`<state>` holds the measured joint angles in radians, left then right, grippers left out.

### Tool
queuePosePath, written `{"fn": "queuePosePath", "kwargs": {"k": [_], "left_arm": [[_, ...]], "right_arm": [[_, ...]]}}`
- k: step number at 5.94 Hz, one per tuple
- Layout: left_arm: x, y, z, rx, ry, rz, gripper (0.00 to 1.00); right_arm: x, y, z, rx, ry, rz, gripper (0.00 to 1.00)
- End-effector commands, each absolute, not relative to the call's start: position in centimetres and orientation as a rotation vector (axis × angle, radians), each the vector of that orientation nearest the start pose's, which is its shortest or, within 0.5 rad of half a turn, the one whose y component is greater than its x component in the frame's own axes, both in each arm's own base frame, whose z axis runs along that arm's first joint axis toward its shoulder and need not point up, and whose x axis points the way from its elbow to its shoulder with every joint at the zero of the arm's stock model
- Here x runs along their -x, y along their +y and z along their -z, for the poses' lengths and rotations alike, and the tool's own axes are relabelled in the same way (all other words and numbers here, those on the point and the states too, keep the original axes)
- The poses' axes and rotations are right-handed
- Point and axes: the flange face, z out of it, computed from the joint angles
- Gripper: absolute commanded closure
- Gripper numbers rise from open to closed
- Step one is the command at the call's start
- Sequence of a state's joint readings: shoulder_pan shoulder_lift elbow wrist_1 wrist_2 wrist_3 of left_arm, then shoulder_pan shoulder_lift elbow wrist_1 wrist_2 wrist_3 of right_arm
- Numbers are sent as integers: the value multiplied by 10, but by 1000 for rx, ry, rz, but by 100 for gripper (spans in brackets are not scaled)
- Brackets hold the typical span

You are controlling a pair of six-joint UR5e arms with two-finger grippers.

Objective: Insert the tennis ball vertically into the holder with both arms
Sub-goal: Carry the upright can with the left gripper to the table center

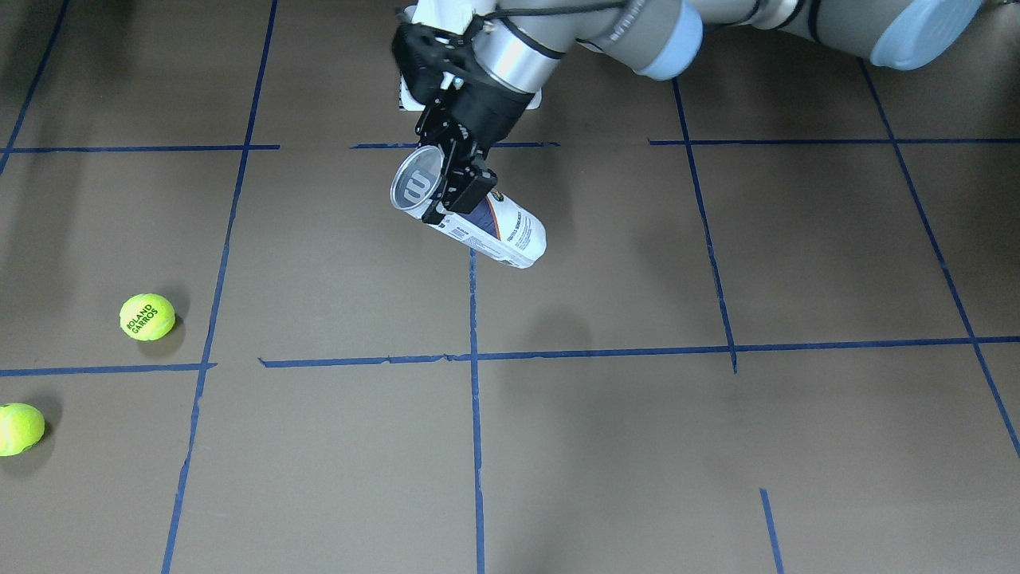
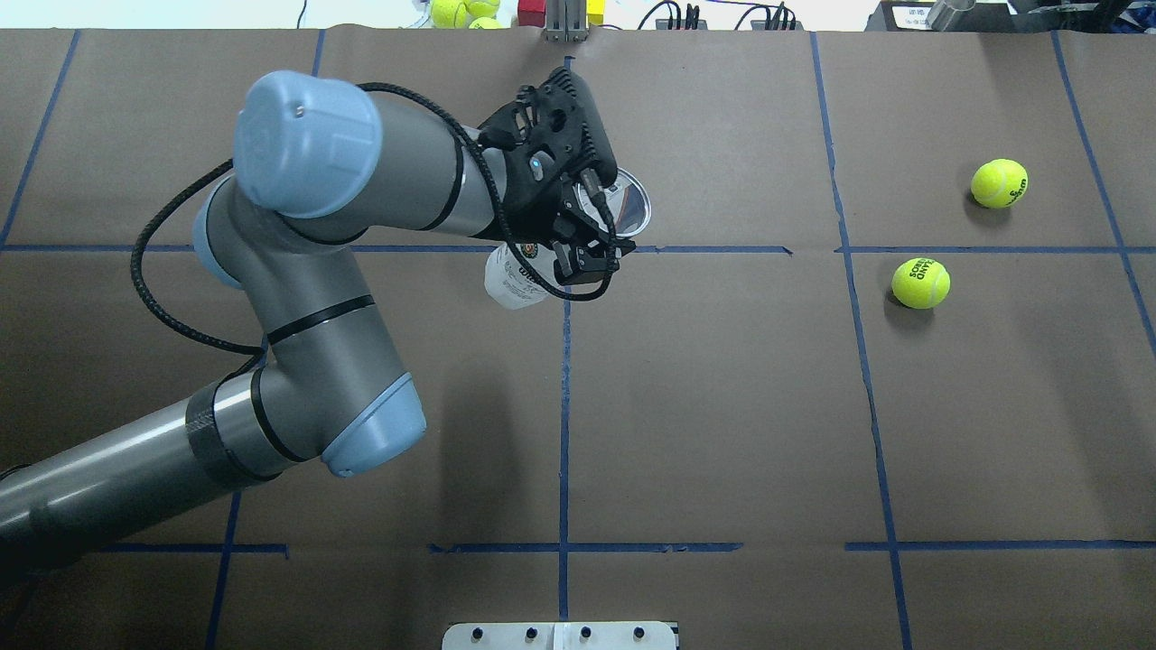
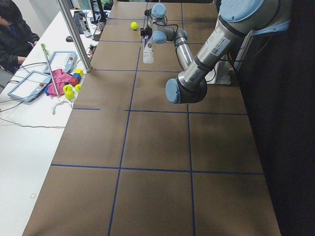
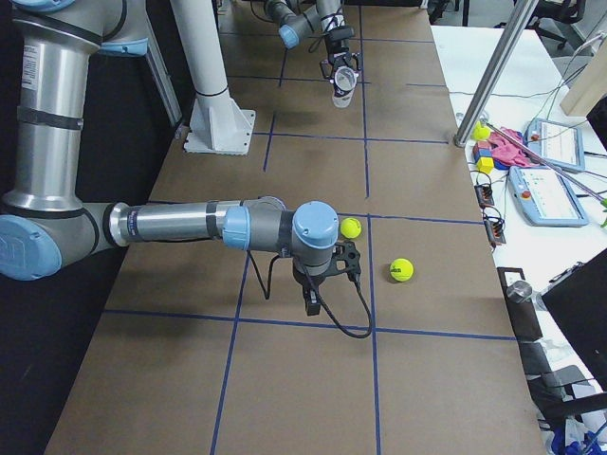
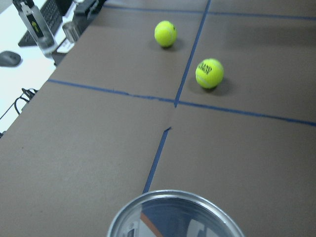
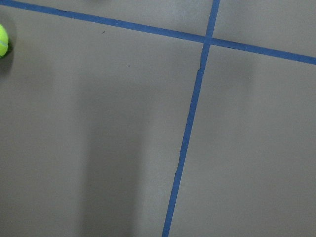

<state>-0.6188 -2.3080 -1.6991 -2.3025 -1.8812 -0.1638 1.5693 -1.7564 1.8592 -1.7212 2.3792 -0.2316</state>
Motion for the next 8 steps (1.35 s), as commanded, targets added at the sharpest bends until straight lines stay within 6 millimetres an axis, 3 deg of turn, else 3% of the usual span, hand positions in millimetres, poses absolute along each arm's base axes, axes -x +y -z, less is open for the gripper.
{"fn": "queuePosePath", "kwargs": {"k": [1, 2, 4, 7, 8], "left_arm": [[-435, -441, -84, -1410, 1230, -754, 39], [-434, -444, -87, -1458, 1225, -704, 38], [-468, -462, -148, -1526, 1283, -691, 37], [-494, -465, -200, -1569, 1341, -649, 36], [-506, -457, -210, -1590, 1353, -609, 36]], "right_arm": [[-61, -408, -613, -48, -810, 201, 0], [-61, -408, -613, -50, -809, 202, 0], [-61, -408, -613, -50, -809, 202, 0], [-61, -408, -611, -52, -809, 201, 0], [-61, -408, -610, -54, -810, 202, 0]]}}
